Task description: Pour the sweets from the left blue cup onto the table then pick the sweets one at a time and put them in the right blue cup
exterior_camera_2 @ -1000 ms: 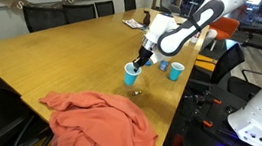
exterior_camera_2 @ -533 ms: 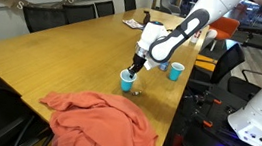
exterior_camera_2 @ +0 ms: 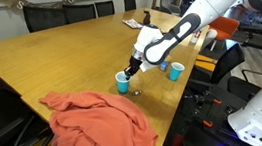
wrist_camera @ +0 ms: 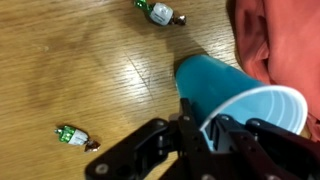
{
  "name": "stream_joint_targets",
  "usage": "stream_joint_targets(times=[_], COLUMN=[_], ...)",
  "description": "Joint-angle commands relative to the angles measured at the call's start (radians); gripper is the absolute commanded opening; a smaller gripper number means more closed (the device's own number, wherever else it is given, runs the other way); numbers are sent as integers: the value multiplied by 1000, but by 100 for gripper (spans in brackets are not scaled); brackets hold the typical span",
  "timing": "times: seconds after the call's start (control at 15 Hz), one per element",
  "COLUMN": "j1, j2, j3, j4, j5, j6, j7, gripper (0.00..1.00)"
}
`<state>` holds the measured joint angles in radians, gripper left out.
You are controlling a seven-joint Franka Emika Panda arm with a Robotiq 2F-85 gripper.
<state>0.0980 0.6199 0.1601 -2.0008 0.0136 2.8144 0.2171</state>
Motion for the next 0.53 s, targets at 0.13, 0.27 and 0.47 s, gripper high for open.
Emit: stream_joint_targets(times=[0.13,0.27,0.47], j1=[20,8,-24], j2=[-59,-125,-247], j3=[-8,14,70], j4=[-17,-65,-146], j5=[41,53,82], j6=[-45,-43,-53], j7=[-28,-44,-117], gripper=[66,81,99])
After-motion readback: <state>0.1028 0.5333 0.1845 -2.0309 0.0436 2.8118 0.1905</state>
